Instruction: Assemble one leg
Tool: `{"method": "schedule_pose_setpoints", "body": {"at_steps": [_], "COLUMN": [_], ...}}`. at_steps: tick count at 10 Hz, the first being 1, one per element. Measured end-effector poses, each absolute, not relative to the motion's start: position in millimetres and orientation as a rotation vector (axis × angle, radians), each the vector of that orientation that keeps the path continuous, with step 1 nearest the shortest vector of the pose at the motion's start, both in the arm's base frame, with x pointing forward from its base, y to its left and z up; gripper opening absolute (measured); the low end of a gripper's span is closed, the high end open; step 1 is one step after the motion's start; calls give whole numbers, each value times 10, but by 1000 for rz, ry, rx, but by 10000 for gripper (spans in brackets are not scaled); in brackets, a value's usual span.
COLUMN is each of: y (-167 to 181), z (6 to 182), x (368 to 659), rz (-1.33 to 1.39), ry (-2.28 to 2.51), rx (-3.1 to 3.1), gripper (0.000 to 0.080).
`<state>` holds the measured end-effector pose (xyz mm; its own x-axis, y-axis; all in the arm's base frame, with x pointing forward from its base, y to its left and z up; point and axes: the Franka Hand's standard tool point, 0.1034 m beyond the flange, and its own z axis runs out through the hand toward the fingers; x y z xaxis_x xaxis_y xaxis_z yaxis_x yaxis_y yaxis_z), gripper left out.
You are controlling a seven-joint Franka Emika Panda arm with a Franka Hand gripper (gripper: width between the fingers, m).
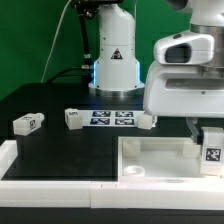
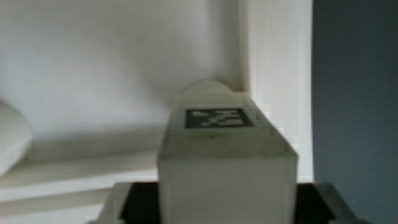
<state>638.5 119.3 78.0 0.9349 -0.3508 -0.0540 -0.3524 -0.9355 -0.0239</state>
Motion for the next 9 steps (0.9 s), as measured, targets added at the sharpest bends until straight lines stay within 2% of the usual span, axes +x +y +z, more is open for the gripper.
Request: {"method": "schedule_pose_setpoints", "body": {"at_steps": [5,8,9], "y": [1171,1183,1229], "z": [771,772,768], "x": [6383,6394,6407], "rz": [100,91,68], "ry": [1699,1702,1676], "rx": [-2621,-2614,-2618], "gripper": [291,292,459]}}
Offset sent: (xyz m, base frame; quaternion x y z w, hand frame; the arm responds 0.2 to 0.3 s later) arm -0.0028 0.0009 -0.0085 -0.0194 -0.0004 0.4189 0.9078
